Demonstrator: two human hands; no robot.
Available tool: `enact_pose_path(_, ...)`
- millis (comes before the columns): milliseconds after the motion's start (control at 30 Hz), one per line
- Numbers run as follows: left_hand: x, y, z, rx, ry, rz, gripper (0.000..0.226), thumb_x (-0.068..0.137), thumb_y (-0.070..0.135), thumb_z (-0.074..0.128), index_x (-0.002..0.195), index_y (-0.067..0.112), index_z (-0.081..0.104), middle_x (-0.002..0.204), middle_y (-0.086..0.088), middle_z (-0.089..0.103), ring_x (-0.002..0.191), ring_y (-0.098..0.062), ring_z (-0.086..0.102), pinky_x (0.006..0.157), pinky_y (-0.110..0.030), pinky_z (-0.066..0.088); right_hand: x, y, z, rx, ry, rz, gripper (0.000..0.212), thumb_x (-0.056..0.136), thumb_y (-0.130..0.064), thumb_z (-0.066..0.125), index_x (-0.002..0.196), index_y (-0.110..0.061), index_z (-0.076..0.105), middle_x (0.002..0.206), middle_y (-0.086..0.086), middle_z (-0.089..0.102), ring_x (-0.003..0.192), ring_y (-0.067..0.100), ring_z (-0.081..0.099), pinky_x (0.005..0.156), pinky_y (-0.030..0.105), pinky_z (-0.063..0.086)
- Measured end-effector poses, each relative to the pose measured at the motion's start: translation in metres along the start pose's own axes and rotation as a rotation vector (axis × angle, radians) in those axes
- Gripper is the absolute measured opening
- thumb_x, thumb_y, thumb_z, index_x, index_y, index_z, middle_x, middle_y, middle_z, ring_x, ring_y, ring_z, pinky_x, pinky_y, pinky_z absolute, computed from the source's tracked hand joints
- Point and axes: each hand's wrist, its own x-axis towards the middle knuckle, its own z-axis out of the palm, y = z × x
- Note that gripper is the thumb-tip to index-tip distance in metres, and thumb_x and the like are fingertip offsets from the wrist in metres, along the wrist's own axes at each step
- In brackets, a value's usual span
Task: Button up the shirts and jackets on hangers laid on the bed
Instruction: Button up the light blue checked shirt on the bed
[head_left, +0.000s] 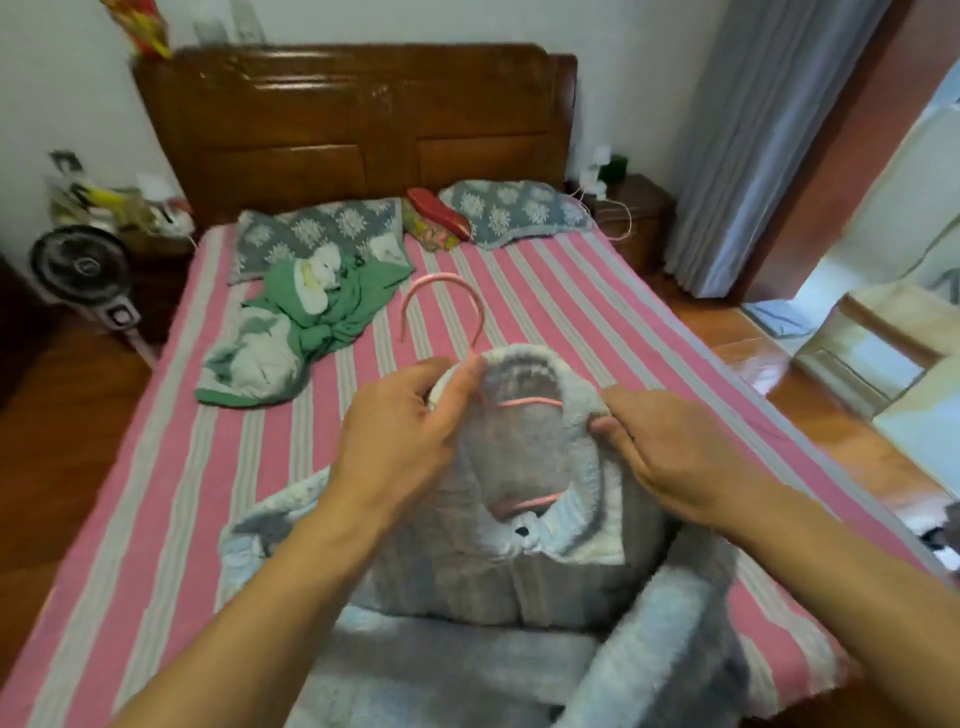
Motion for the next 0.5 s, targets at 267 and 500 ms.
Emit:
enact_pose_path(267,-0.023,0.142,-0.157,0.573,0.315,0.19,0.056,0.1,0.068,0.015,0.103,0.036,0.06,0.086,0.006,0.071,0.084,-0.025,0.066,0.072,-0.045,0.052,0.084,-0.093,-0.13,0.448,0.187,-0.368,0.038,0.097,-0.061,0.045,0.126,-0.037,0.053,0.082,-0.006,0.07,0.073,0.008,0.064,0.067,0.036,0.052)
enact_pose_path(500,-0.133,0.123,-0.303,1.265,0.594,0.045,0.055,0.103,0.062,0.031,0.067,0.021,0.041,0.052,-0.001,0.05,0.044,-0.033,0.056,0.039,-0.037,0.046,0.128,-0.203,-0.143,0.474,-0.007,-0.579,0.043,0.095,-0.067,0.032,0.12,-0.04,0.054,0.099,-0.009,0.068,0.092,0.017,0.063,0.076,0.036,0.051)
